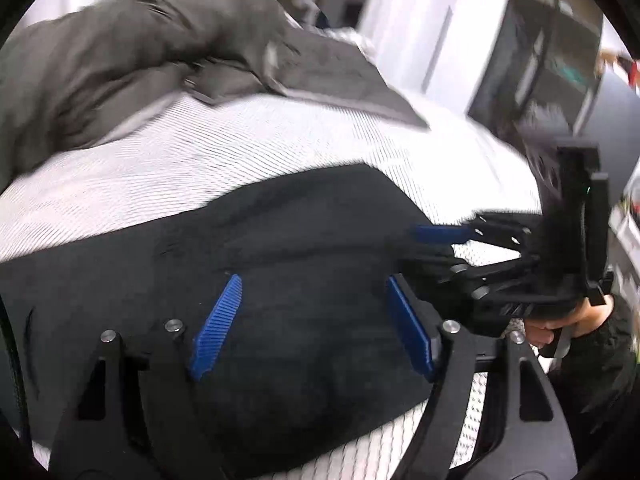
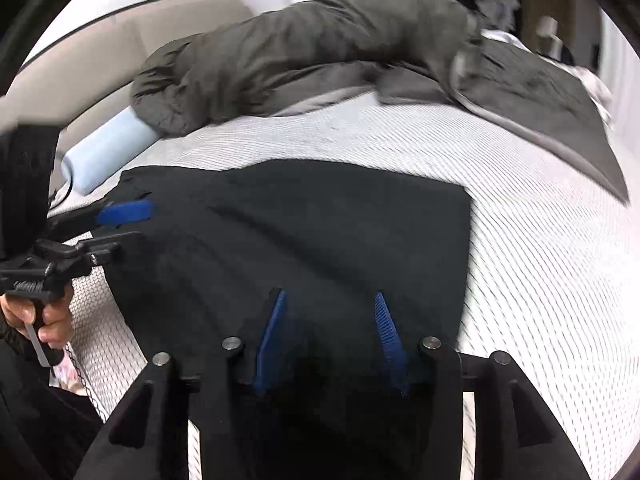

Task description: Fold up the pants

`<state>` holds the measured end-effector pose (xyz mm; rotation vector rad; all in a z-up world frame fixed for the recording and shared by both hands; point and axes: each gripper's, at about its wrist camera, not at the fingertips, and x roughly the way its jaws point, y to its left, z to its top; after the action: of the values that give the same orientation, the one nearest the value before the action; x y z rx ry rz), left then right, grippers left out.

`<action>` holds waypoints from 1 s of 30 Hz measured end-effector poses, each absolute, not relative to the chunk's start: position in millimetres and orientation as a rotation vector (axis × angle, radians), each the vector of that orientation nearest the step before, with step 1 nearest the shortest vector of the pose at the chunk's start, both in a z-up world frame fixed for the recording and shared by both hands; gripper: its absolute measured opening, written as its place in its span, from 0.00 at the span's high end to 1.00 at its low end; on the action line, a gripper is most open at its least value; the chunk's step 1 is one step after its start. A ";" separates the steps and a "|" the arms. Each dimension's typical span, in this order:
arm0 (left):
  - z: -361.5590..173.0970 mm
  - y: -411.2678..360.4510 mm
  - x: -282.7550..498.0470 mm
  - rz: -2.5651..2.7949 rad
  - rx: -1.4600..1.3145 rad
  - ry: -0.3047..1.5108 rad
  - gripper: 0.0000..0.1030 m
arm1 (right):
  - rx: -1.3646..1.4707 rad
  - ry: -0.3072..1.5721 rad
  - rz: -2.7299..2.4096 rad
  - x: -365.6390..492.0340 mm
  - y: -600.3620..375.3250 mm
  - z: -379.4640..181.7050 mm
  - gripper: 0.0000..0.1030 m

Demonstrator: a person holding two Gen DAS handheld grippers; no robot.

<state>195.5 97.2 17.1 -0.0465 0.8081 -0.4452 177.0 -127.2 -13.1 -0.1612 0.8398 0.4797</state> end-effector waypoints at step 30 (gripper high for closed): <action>-29.5 128.9 290.3 -0.404 -0.135 1.003 0.62 | -0.249 0.989 0.308 259.5 -125.9 -42.1 0.56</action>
<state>290.3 128.9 -29.5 -0.1347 1.0027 -0.4035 259.5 -125.9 -42.1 -0.2495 0.9891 0.3075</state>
